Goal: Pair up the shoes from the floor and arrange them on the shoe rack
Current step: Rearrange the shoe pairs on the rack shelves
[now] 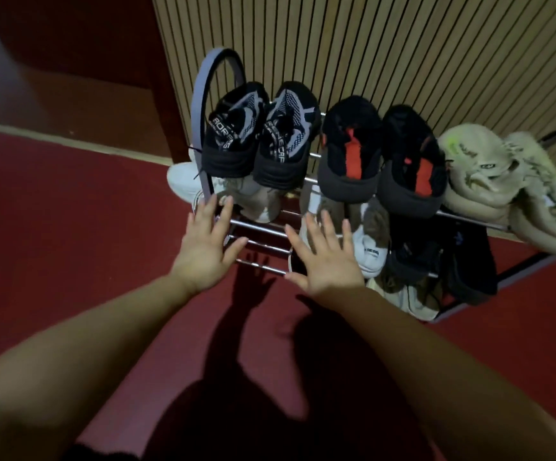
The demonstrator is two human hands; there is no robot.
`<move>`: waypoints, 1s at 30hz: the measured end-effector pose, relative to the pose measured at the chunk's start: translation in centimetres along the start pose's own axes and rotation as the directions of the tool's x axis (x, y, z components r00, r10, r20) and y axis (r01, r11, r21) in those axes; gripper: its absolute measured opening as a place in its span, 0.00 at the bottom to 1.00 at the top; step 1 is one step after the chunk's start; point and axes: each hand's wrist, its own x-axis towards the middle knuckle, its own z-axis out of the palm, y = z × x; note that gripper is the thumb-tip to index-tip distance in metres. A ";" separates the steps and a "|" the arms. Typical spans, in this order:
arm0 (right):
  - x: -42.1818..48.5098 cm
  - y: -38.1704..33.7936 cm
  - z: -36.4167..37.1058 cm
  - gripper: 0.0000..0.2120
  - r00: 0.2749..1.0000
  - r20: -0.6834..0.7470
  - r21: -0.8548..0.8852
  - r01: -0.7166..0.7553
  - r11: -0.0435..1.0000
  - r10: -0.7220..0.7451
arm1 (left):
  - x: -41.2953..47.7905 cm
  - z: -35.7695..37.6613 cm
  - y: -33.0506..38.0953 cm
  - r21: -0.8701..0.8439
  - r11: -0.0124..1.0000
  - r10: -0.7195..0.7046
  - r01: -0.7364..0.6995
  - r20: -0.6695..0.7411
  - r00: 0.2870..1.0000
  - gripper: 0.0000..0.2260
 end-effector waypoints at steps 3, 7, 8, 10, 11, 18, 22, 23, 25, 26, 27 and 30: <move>1.9 -1.0 1.1 0.39 0.989 0.026 0.037 -0.144 0.989 0.143 | 0.9 0.9 -3.2 -0.134 0.990 -0.044 0.033 -0.077 0.996 0.36; 5.2 -4.1 0.8 0.38 0.971 0.077 0.054 -0.230 0.972 0.226 | 1.2 1.2 -6.5 -0.215 0.964 -0.178 0.158 -0.075 0.981 0.34; 6.1 -4.8 0.7 0.38 0.968 0.087 0.065 -0.241 0.968 0.235 | 1.3 1.5 -6.7 -0.238 0.952 -0.212 0.194 -0.053 0.976 0.34; 7.4 -5.6 0.5 0.37 0.957 0.101 0.079 -0.279 0.957 0.271 | 1.6 1.9 -7.0 -0.305 0.912 -0.291 0.275 -0.007 0.957 0.33; 7.7 -5.9 0.2 0.37 0.950 0.111 0.081 -0.302 0.950 0.292 | 1.8 1.8 -7.3 -0.367 0.871 -0.344 0.326 0.019 0.939 0.33; 8.7 -5.8 -0.7 0.34 0.901 0.183 0.037 -0.407 0.913 0.394 | 4.5 1.1 -9.6 -0.581 0.623 -0.558 0.524 0.140 0.818 0.34; 10.6 -4.7 -0.2 0.34 0.905 0.182 0.033 -0.396 0.918 0.384 | 6.9 1.7 -10.0 -0.674 0.499 -0.599 0.544 0.185 0.779 0.34; 11.1 -4.5 0.1 0.35 0.911 0.165 0.073 -0.393 0.917 0.377 | 7.6 1.7 -10.3 -0.703 0.454 -0.616 0.547 0.196 0.763 0.34; 12.3 -4.1 0.9 0.38 0.922 0.116 0.182 -0.385 0.905 0.369 | 8.5 1.5 -11.0 -0.765 0.357 -0.644 0.535 0.213 0.735 0.34; 13.0 -3.9 1.5 0.40 0.922 0.093 0.228 -0.386 0.894 0.375 | 8.8 1.4 -11.3 -0.787 0.328 -0.649 0.522 0.214 0.731 0.34; 13.6 -3.7 2.3 0.41 0.920 0.087 0.257 -0.391 0.884 0.382 | 9.1 1.3 -11.5 -0.798 0.320 -0.646 0.511 0.210 0.734 0.34; 14.8 -3.4 4.1 0.39 0.919 0.097 0.269 -0.393 0.879 0.381 | 9.7 1.2 -11.5 -0.825 0.323 -0.618 0.464 0.188 0.763 0.35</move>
